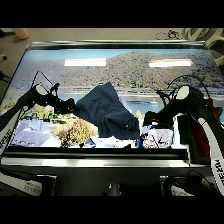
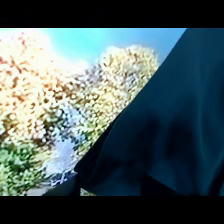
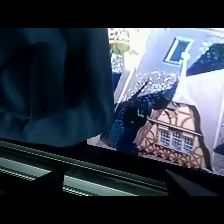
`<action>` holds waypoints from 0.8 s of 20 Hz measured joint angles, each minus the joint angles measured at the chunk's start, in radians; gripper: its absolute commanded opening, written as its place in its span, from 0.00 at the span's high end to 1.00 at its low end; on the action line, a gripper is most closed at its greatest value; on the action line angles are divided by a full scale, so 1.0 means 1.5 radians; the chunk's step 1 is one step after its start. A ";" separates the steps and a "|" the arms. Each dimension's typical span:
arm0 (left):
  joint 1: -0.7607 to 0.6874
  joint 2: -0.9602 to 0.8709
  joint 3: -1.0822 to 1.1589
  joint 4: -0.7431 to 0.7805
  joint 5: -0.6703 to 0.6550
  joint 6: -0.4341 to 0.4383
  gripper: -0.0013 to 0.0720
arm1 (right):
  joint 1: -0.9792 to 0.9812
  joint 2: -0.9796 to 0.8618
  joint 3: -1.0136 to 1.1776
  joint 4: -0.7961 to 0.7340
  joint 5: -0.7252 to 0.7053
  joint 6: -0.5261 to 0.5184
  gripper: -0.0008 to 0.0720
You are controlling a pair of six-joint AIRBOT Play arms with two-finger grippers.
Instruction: Fold the shirts.
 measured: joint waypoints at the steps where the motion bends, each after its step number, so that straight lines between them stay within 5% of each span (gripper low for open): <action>1: -0.004 -0.005 0.000 -0.002 0.008 0.001 0.86 | 0.003 -0.001 -0.023 0.014 -0.015 -0.004 0.01; 2: -0.008 -0.008 0.000 -0.005 0.014 0.001 0.94 | 0.010 -0.001 -0.046 0.028 -0.037 -0.007 0.01; 5: -0.013 -0.003 0.000 -0.011 0.025 0.017 0.94 | 0.047 -0.017 -0.097 0.054 -0.097 -0.014 0.02; 7: -0.015 0.013 0.000 -0.014 0.029 0.031 0.94 | 0.073 -0.039 -0.113 0.067 -0.128 -0.017 0.14; 8: -0.017 0.022 0.000 -0.014 0.030 0.037 0.94 | 0.084 -0.052 -0.117 0.075 -0.143 -0.019 0.41; 9: -0.018 0.035 0.000 -0.015 0.032 0.043 0.94 | 0.095 -0.064 -0.121 0.086 -0.155 -0.019 0.89; 10: -0.019 0.047 0.000 -0.016 0.032 0.048 0.94 | 0.102 -0.073 -0.123 0.098 -0.166 -0.020 0.96; 16: -0.017 0.249 0.080 -0.012 0.093 0.105 0.95 | 0.074 0.040 -0.002 0.120 -0.140 -0.061 0.96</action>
